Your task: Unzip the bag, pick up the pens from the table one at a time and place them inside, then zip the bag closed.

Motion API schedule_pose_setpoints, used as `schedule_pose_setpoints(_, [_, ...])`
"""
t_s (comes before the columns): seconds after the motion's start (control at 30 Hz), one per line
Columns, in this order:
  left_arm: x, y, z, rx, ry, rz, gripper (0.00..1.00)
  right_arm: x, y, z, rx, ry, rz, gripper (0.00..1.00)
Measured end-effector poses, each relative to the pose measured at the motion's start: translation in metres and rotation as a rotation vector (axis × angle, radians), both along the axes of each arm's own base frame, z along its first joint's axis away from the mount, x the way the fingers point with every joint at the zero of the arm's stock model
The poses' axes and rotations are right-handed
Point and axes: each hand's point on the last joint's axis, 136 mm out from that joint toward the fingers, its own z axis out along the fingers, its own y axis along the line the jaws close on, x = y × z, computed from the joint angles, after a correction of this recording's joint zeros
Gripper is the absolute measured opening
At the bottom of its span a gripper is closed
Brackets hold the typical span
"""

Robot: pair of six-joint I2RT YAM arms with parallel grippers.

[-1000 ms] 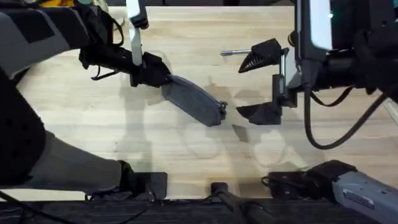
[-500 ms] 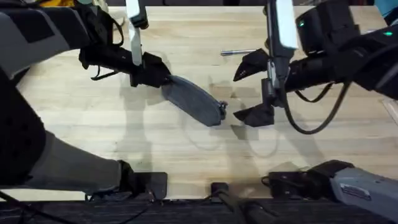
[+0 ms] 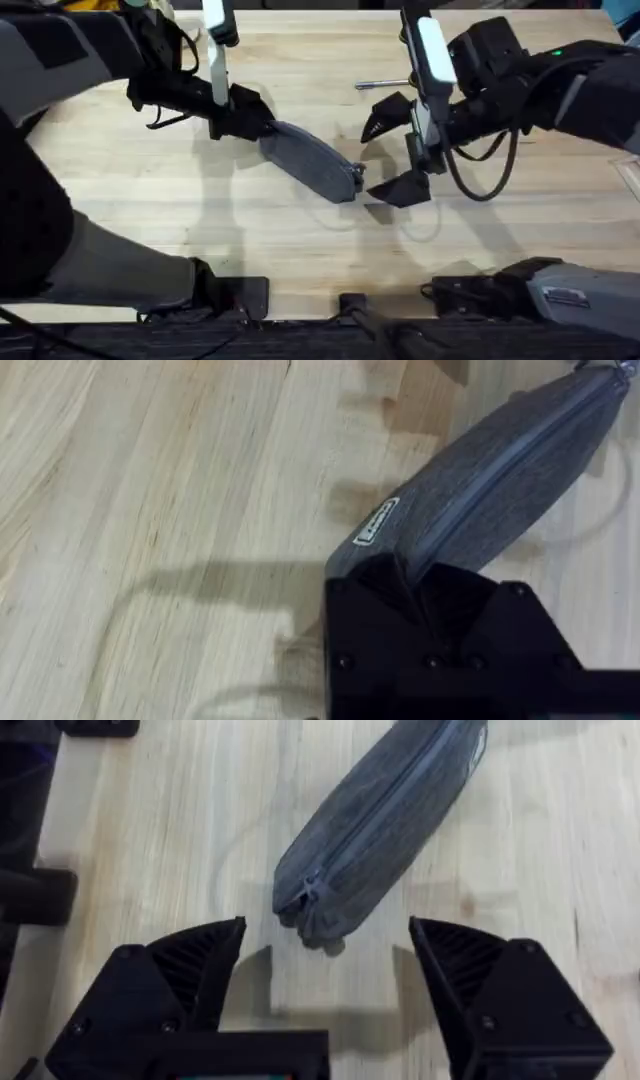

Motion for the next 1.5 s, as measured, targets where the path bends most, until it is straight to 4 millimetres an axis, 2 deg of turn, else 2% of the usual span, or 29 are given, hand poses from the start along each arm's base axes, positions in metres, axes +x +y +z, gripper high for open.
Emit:
schedule_pose_setpoints(0.6, [0.0, 0.0, 0.0, 0.0, 0.0, 0.0, 0.042, 0.004, 0.014, -0.01, 0.052, 0.012, 0.051, 0.991])
schedule_pose_setpoints(0.9, [0.0, 0.0, 0.0, 0.0, 0.0, 0.0, 0.042, 0.002, 0.017, -0.012, 0.056, 0.018, 0.066, 0.836])
schedule_pose_setpoints(1.17, [0.0, 0.0, 0.0, 0.0, 0.0, 0.0, 0.041, 0.001, 0.018, -0.015, 0.053, 0.027, 0.072, 0.573])
schedule_pose_setpoints(1.5, [0.0, 0.0, 0.0, 0.0, 0.0, 0.0, 0.042, 0.0, 0.018, -0.015, 0.052, 0.028, 0.072, 0.469])
